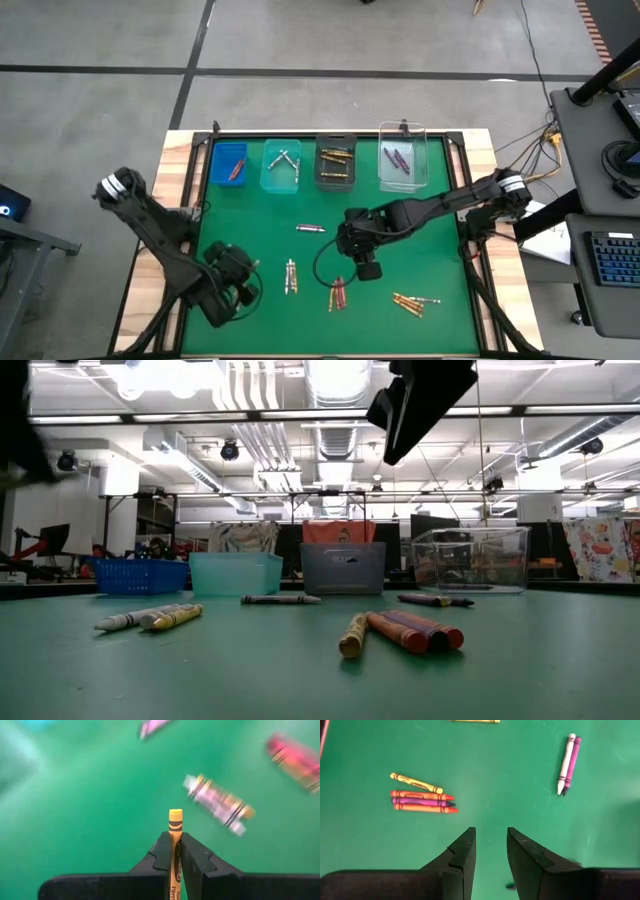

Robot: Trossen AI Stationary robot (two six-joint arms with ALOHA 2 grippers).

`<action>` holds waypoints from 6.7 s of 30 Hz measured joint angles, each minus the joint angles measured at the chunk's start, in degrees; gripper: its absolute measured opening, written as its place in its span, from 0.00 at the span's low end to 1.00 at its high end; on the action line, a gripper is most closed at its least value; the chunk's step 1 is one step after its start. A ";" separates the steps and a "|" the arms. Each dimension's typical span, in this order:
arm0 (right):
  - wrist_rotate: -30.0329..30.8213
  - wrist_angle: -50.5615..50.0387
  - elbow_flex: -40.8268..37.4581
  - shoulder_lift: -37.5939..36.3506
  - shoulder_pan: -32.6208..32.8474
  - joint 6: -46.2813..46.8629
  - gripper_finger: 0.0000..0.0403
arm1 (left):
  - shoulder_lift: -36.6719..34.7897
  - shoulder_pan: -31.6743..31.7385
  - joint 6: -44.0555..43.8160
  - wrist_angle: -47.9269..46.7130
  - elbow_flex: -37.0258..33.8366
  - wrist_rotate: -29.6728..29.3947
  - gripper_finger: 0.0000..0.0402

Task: Sort crayons
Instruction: Put the yellow crayon into the black bin, then put the red crayon into the blue bin

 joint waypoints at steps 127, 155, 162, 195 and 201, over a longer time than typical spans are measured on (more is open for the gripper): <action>-2.45 4.46 14.67 21.67 -44.87 -21.68 0.03 | -27.67 73.56 99.09 78.20 -19.75 38.09 0.31; -2.10 0.24 17.83 16.12 -42.54 -16.07 0.33 | -25.56 73.28 93.67 70.04 -19.77 38.13 0.31; -2.52 -4.58 17.83 10.93 -37.81 -13.41 0.33 | -25.79 71.46 84.90 61.59 -19.77 38.60 0.31; -4.63 0.13 5.81 5.76 -19.82 -8.92 0.33 | -21.39 36.10 25.53 11.37 -14.29 38.07 0.31; -4.62 1.51 5.80 5.76 -19.74 -8.94 0.33 | -15.70 25.91 12.49 9.61 -14.29 38.09 0.31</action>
